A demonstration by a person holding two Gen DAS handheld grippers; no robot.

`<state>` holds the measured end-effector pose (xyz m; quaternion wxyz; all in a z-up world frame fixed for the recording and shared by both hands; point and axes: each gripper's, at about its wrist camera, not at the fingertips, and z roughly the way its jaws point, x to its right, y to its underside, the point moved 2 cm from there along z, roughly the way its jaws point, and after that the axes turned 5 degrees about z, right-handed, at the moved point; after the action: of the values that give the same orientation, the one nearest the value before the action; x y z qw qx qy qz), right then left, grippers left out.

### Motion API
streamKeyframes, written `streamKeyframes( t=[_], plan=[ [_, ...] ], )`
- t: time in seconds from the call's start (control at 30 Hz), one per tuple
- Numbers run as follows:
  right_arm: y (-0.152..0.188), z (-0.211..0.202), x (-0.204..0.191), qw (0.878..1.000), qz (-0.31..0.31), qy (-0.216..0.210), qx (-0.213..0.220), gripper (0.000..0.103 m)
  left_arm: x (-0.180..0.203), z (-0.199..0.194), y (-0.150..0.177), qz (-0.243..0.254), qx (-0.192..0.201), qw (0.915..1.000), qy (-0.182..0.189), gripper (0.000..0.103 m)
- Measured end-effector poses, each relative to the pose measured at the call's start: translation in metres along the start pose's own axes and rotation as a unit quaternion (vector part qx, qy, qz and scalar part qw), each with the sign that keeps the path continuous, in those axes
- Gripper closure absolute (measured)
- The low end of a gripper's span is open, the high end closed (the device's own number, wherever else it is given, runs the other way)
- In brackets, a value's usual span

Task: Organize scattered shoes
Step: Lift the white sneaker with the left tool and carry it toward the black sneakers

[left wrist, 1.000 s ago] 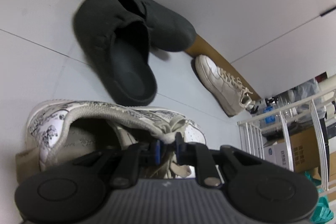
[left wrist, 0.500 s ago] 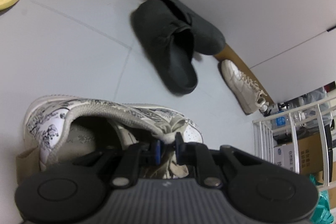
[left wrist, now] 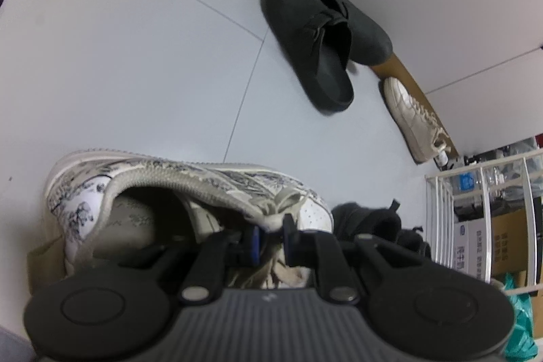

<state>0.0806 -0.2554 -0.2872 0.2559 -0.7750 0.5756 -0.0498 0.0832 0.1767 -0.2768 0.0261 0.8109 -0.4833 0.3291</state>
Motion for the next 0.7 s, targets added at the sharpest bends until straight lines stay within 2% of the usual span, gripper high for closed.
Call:
streamKeyframes(
  t=[0.33,0.57,0.7],
  plan=[
    [0.001,0.0,-0.009,1.0,-0.015,-0.01,-0.002,0.019,-0.011,0.009,0.025,-0.02,-0.033,0.9992,0.006,0.091],
    [0.001,0.0,-0.015,1.0,-0.023,-0.015,-0.004,0.019,-0.015,0.026,0.024,-0.014,-0.039,0.999,-0.016,0.088],
    [-0.002,-0.001,-0.026,0.999,-0.047,-0.019,-0.016,0.019,-0.009,0.025,0.02,-0.006,-0.037,0.9989,-0.027,0.078]
  ],
)
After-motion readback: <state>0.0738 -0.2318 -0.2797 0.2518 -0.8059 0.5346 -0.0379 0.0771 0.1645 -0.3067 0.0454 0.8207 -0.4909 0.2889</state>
